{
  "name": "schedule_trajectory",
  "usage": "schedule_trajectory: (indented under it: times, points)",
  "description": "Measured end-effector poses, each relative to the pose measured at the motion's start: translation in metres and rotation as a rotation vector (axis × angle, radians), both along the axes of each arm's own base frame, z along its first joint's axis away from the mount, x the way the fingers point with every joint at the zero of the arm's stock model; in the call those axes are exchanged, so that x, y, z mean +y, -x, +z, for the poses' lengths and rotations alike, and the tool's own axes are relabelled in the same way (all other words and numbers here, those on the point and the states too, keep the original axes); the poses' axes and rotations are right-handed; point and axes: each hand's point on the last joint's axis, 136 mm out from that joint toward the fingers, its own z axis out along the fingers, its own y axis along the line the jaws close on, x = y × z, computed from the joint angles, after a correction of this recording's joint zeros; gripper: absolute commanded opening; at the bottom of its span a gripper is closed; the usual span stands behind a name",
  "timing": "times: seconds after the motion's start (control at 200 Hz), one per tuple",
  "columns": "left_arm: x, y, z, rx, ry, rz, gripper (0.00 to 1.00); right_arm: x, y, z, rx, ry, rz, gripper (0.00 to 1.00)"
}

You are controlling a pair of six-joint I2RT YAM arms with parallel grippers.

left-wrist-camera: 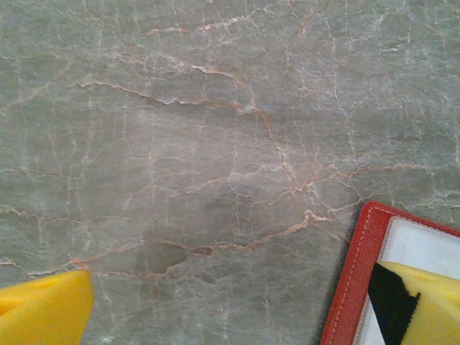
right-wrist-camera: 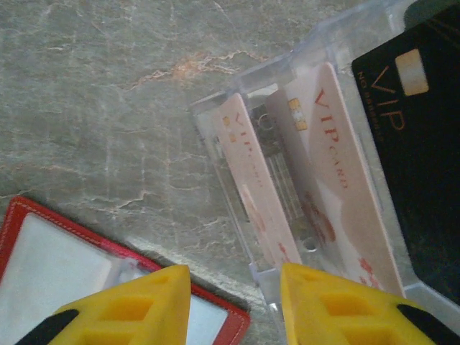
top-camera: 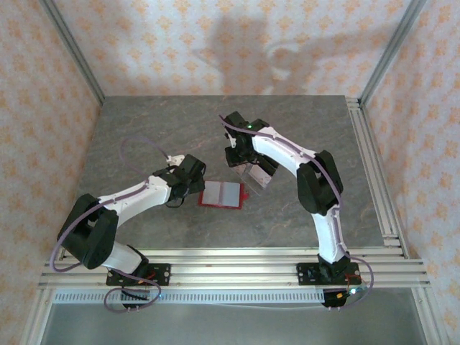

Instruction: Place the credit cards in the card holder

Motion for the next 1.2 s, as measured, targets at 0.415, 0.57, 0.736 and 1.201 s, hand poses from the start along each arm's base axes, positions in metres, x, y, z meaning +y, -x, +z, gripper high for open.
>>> schedule_trajectory:
  times: [0.415, 0.57, 0.736, 1.201]
  points:
    - [0.003, -0.003, 0.007, -0.03, -0.021, -0.003, 1.0, -0.002, -0.012, -0.01, -0.02, 0.063, 0.025, 0.36]
    - [0.003, -0.005, 0.008, -0.036, -0.018, -0.003, 1.0, -0.001, -0.016, -0.015, -0.03, 0.088, 0.04, 0.34]
    - [0.003, -0.005, 0.008, -0.036, -0.018, -0.003, 1.0, 0.0, -0.016, -0.019, -0.028, 0.1, 0.058, 0.27]
    - [0.002, -0.005, 0.008, -0.036, -0.016, -0.003, 1.0, 0.0, -0.016, -0.02, -0.024, 0.105, 0.07, 0.08]
